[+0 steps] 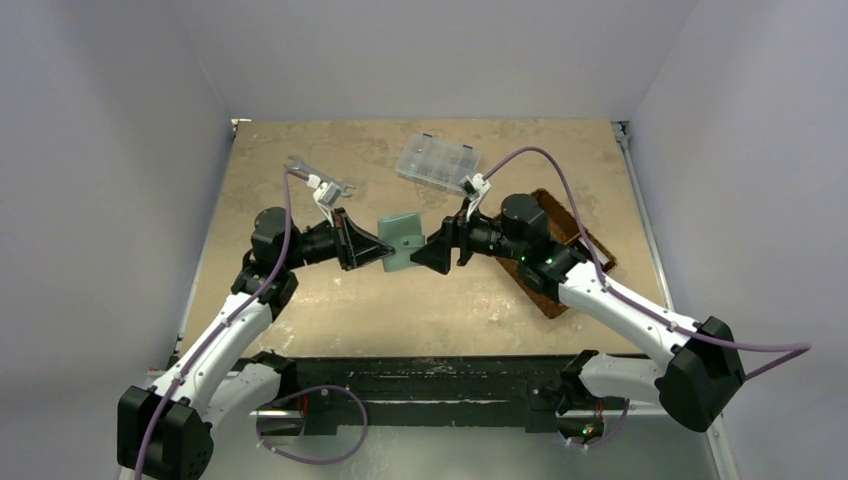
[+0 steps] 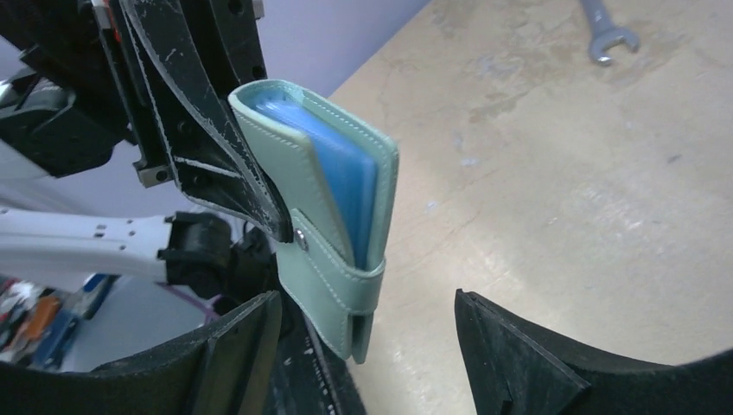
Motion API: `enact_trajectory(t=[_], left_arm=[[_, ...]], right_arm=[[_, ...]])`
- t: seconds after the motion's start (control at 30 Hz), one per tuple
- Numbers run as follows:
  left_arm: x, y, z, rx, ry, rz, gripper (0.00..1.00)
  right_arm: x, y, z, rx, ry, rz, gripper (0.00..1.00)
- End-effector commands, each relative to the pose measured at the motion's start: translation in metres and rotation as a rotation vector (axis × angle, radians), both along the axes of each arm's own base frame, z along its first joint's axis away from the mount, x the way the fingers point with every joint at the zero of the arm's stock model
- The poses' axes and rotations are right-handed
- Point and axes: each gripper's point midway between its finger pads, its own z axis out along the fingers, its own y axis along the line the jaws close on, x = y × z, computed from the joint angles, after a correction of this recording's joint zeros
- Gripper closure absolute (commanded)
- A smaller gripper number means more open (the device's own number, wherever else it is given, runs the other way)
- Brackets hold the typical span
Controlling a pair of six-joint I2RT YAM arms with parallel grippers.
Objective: Put the credit cards into the card holder
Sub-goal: Open the card holder at the center of the board.
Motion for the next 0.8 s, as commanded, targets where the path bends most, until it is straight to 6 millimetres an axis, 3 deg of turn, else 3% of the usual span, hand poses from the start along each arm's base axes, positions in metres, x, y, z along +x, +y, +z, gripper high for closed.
enact_trajectory(t=[0.0, 0.2, 0.47, 0.5, 0.57, 0.6, 0.67, 0.7, 0.77], left_arm=[[-0.024, -0.007, 0.036, -0.042, -0.177, -0.167, 1.0], [-0.035, -0.009, 0.037, -0.089, -0.173, -0.213, 1.0], [-0.029, -0.01, 0.026, -0.047, -0.14, -0.194, 1.0], [-0.028, -0.01, 0.026, -0.045, -0.136, -0.191, 1.0], [-0.023, -0.01, 0.024, -0.048, -0.107, -0.17, 1.0], [-0.02, -0.011, 0.023, -0.053, -0.081, -0.153, 0.93], [-0.015, -0.013, 0.025, -0.091, -0.021, -0.139, 0.61], [-0.015, -0.014, 0.028, -0.121, 0.0, -0.142, 0.54], [-0.016, -0.015, 0.035, -0.168, 0.026, -0.145, 0.51]], right_arm=[[-0.011, 0.003, 0.032, 0.113, 0.03, 0.092, 0.2], [-0.023, 0.014, 0.052, 0.224, 0.099, 0.223, 0.34], [-0.022, 0.01, 0.071, 0.318, 0.137, 0.221, 0.49], [-0.021, 0.009, 0.074, 0.324, 0.131, 0.218, 0.58], [-0.022, 0.009, 0.077, 0.335, 0.125, 0.223, 0.95], [-0.023, 0.009, 0.078, 0.344, 0.122, 0.229, 1.0], [-0.024, 0.009, 0.078, 0.36, 0.126, 0.236, 1.0], [-0.024, 0.009, 0.076, 0.367, 0.134, 0.24, 1.0], [-0.027, 0.01, 0.074, 0.387, 0.155, 0.256, 1.0]])
